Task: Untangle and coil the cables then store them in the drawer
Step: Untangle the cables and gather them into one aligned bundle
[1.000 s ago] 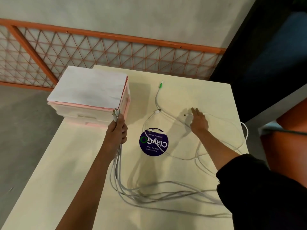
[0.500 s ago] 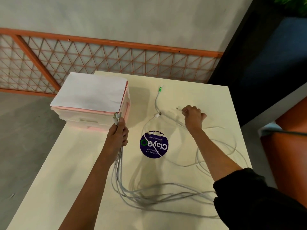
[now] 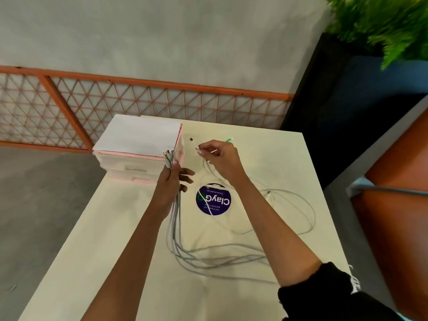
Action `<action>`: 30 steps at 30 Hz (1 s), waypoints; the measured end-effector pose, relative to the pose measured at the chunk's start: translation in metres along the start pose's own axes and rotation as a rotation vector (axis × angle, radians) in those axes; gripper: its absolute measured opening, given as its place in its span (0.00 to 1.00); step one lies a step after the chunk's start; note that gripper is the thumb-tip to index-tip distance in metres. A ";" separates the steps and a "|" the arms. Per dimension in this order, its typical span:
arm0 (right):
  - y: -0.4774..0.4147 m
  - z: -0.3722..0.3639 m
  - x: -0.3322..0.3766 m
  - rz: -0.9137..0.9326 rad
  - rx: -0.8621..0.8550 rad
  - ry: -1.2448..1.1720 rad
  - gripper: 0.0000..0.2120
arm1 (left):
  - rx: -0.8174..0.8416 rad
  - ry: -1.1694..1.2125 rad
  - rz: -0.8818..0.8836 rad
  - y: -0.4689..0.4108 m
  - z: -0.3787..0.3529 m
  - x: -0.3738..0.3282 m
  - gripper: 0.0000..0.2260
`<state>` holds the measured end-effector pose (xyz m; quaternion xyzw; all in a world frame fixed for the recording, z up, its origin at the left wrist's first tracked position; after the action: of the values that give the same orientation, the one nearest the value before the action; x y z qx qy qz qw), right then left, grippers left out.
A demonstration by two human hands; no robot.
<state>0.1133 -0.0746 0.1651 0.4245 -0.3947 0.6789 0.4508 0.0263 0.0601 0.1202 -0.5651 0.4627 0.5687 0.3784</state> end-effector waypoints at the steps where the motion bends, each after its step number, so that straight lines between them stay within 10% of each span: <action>1: 0.007 -0.006 0.005 0.000 0.014 -0.019 0.07 | 0.007 -0.005 -0.011 0.004 0.000 -0.002 0.11; 17: 0.060 -0.026 0.043 0.069 0.016 -0.020 0.08 | 0.013 0.058 -0.063 0.043 0.001 -0.022 0.18; 25: 0.122 -0.087 -0.026 -0.097 0.509 0.104 0.17 | -0.046 0.316 -0.088 0.037 0.035 -0.045 0.17; 30: 0.136 -0.050 -0.079 -0.136 0.356 0.310 0.17 | -0.213 0.346 -0.123 0.039 0.075 -0.050 0.18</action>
<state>-0.0084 -0.0891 0.0542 0.4138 -0.1654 0.7628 0.4686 -0.0287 0.1250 0.1683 -0.7182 0.4227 0.4847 0.2657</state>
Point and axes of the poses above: each hand's wrist, its own y-axis away from the middle knuckle, its own z-axis out of the back of the hand, x = y × z, the point moved 9 cm from there along -y, towards the middle knuckle, and after that the axes turned 2 degrees about -y, right-handed, at the moved point
